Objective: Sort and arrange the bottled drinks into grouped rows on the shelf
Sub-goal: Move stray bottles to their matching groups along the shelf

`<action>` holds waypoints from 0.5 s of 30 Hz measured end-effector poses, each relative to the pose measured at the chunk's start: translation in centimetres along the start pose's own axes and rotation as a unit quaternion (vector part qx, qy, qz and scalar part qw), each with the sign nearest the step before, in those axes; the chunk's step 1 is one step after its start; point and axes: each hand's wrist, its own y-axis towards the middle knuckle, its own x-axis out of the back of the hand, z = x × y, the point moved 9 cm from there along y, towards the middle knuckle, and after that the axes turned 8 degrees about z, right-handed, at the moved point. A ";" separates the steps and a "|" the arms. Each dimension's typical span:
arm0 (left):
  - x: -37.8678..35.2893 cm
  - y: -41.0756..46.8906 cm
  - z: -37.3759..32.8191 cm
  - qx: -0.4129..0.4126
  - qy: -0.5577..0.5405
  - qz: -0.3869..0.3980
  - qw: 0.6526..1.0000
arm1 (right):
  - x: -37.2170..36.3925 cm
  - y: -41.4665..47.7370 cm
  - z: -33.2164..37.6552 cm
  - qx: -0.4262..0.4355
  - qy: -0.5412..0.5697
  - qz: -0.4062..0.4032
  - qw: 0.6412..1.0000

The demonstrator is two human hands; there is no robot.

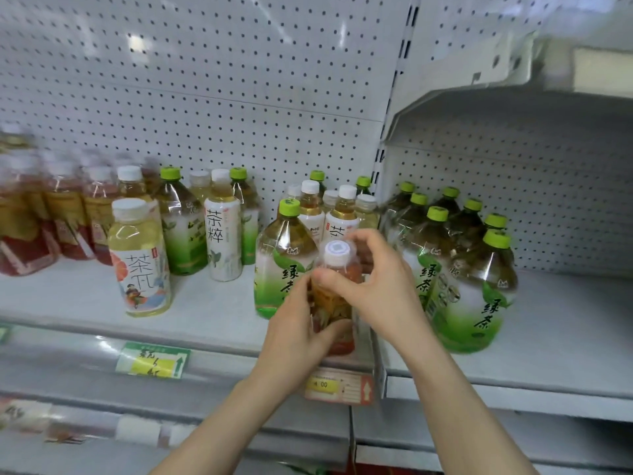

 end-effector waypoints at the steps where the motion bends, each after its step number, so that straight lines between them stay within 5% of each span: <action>1: 0.2 0.1 0.1 0.000 0.001 -0.003 1.000 | -0.3 0.2 0.2 0.009 0.010 0.015 1.000; 5: 1.7 -0.1 -0.3 -0.008 -0.042 -0.014 0.999 | -1.8 0.8 1.6 0.052 -0.003 0.050 0.997; 8: 4.1 -0.9 0.3 0.023 -0.092 -0.055 0.994 | -1.6 2.6 0.6 0.039 0.107 0.089 0.990; 12: 9.9 -1.7 0.4 0.038 -0.105 -0.124 0.986 | 1.7 7.0 -3.8 -0.034 0.040 -0.044 0.998; 15: 13.6 -1.8 0.5 0.038 -0.069 -0.147 0.986 | 0.6 10.2 -5.7 -0.086 -0.024 -0.046 0.995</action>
